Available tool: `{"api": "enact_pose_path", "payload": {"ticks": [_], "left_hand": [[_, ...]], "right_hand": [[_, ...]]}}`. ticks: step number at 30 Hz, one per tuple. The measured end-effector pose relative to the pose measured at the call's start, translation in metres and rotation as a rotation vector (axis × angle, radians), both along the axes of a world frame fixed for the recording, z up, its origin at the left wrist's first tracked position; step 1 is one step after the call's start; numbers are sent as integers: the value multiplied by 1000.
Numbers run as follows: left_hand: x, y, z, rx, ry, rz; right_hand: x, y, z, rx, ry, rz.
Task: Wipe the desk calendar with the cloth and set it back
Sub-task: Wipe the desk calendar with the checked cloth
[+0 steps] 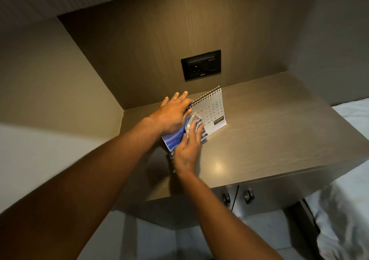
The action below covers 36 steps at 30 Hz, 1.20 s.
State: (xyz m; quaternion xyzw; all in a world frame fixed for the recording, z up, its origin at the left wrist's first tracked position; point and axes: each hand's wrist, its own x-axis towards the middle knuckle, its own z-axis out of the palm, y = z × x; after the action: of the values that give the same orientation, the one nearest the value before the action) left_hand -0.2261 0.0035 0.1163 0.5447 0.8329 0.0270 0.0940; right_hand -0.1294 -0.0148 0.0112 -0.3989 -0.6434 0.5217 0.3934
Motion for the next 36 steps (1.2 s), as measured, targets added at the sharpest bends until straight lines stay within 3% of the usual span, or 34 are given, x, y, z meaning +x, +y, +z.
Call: {"api": "enact_pose_path", "payload": {"ticks": [4, 8, 13, 16, 23, 27, 30, 36], "left_hand": [[0, 0, 0, 12, 14, -2], [-1, 0, -3, 6, 6, 10], [-2, 0, -3, 19, 2, -8], [-1, 0, -2, 21, 5, -15], [-1, 1, -3, 13, 11, 7], [-1, -1, -2, 13, 2, 1], [0, -2, 0, 17, -11, -2], [2, 0, 1, 6, 8, 8]], "right_hand": [[-12, 37, 25, -87, 105, -96], [-2, 87, 21, -148, 57, -205], [8, 37, -6, -39, -36, -70], [0, 20, 7, 7, 52, 8], [-4, 81, 24, -26, 89, -144], [7, 42, 1, -73, -28, -92], [2, 12, 9, -11, 35, 21], [-6, 70, 32, -10, 105, -114]]}}
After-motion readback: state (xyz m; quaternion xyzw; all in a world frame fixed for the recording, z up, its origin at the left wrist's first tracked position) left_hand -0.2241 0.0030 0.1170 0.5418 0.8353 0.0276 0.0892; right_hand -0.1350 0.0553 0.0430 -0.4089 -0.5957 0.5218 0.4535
